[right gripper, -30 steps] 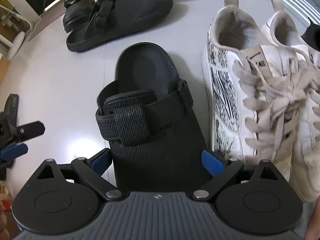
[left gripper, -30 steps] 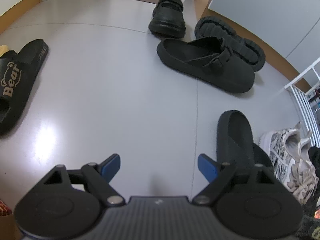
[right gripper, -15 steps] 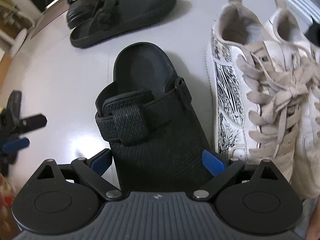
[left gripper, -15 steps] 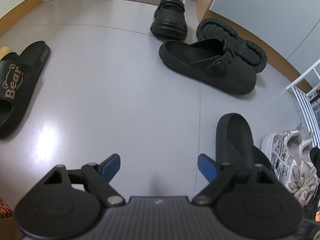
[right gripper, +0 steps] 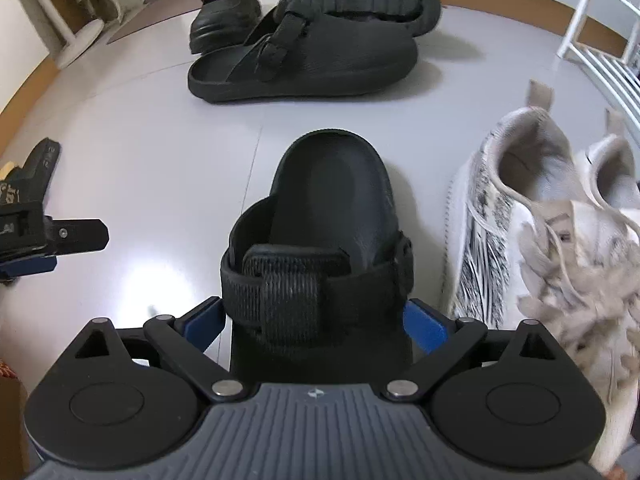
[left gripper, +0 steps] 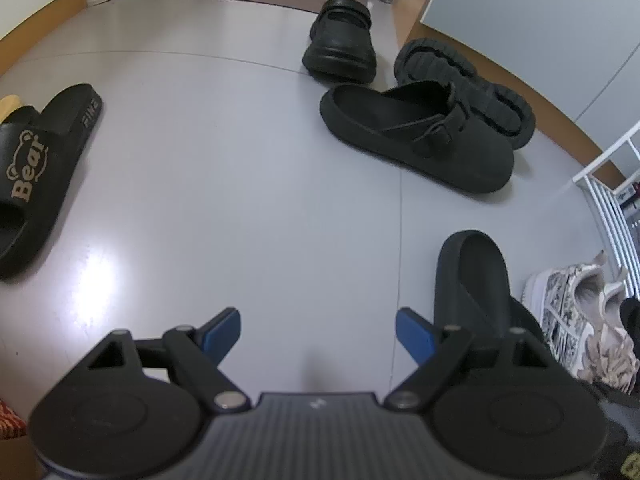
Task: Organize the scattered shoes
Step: 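Carry the black clog with the right tool and lower it beside the white sneakers, then open the right tool and pull it back from the clog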
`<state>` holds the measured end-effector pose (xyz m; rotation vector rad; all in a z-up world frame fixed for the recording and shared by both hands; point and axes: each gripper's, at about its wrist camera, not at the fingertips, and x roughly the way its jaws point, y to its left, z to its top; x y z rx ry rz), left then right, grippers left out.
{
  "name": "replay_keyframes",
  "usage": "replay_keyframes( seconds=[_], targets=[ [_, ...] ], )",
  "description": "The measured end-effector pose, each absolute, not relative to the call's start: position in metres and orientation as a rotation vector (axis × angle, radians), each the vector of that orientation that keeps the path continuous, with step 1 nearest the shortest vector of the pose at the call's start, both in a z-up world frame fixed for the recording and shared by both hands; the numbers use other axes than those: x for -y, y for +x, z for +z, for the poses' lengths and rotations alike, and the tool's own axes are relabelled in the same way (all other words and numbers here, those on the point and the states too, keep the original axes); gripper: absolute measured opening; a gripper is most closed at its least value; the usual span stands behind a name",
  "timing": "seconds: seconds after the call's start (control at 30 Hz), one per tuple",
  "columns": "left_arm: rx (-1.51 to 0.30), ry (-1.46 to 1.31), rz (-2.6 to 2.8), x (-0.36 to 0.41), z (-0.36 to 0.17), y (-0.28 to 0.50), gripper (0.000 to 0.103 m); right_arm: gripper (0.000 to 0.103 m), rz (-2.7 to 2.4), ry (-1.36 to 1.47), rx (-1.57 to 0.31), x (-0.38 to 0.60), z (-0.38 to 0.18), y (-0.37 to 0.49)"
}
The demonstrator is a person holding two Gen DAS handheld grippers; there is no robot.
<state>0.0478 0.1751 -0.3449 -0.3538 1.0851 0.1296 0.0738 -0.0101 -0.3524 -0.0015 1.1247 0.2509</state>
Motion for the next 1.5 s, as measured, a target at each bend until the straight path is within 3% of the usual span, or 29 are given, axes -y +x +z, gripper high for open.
replay_keyframes(
  seconds=[0.17, 0.43, 0.87, 1.5],
  targets=[
    [-1.087, -0.36, 0.128, -0.177, -0.345, 0.047, 0.086, 0.102, 0.238, -0.025, -1.109, 0.015, -0.349, 0.067],
    [-1.09, -0.365, 0.13, -0.177, -0.348, 0.046, 0.086, 0.103, 0.05, 0.201, -1.216, 0.039, -0.358, 0.068],
    [-1.085, -0.357, 0.125, -0.172, -0.347, 0.048, 0.086, 0.1, 0.091, 0.129, -1.22, 0.038, -0.358, 0.057],
    [-1.003, -0.272, 0.073, -0.139, -0.315, 0.095, 0.087, 0.101, 0.248, 0.205, -1.166, 0.088, -0.31, 0.044]
  ],
)
